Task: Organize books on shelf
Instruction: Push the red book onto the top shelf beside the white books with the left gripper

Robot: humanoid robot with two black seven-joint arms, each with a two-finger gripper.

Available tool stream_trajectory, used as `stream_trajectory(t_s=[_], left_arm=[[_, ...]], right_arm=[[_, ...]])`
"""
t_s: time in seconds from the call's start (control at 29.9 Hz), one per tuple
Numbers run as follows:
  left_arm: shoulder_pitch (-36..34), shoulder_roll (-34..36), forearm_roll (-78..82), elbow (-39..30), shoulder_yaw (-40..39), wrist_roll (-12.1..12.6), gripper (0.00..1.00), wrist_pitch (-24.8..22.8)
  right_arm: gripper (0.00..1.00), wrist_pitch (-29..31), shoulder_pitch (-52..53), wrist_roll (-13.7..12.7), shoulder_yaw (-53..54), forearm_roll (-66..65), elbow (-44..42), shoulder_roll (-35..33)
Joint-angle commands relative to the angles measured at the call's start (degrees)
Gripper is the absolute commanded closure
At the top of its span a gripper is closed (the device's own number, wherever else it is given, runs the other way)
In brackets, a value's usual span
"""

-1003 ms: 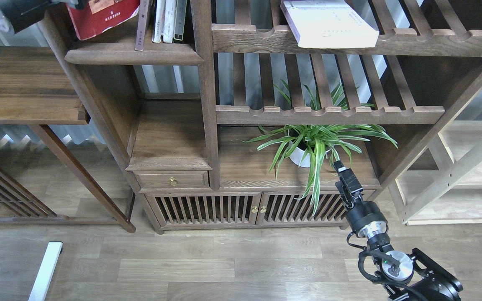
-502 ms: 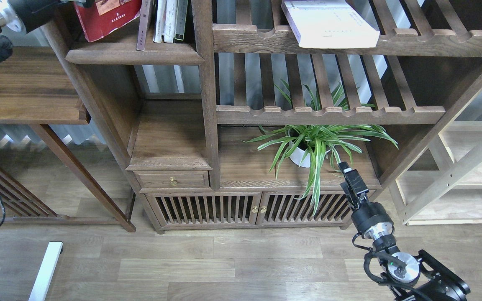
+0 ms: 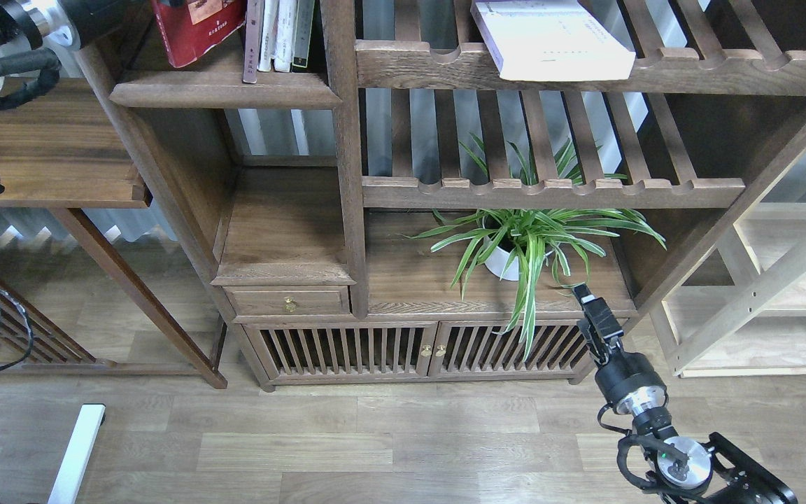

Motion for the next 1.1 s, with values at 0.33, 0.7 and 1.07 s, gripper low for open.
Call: stream_trajectory(t_s=[0.33,0.7,1.07], left_arm=[[-0.9,-2.8,-1.6,6.8,1.0,-3.9,0.97,1.8],[-1.8,-5.0,-7.0,9.7,3.2,-5.7,0.97,6.5],[-1.8,-6.5,-7.0,11.6,4.8,-8.5,0.8,7.1]], right_arm=[[0.0,0.0,-1.3,0.0,0.0,0.1,1.3,-0.5],[0.0,0.0,-2.1,0.0,0.0,0.2,1.4,-0.6],[0.0,0.0,-4.4,0.0,0.1,0.2,1.4,-0.8]])
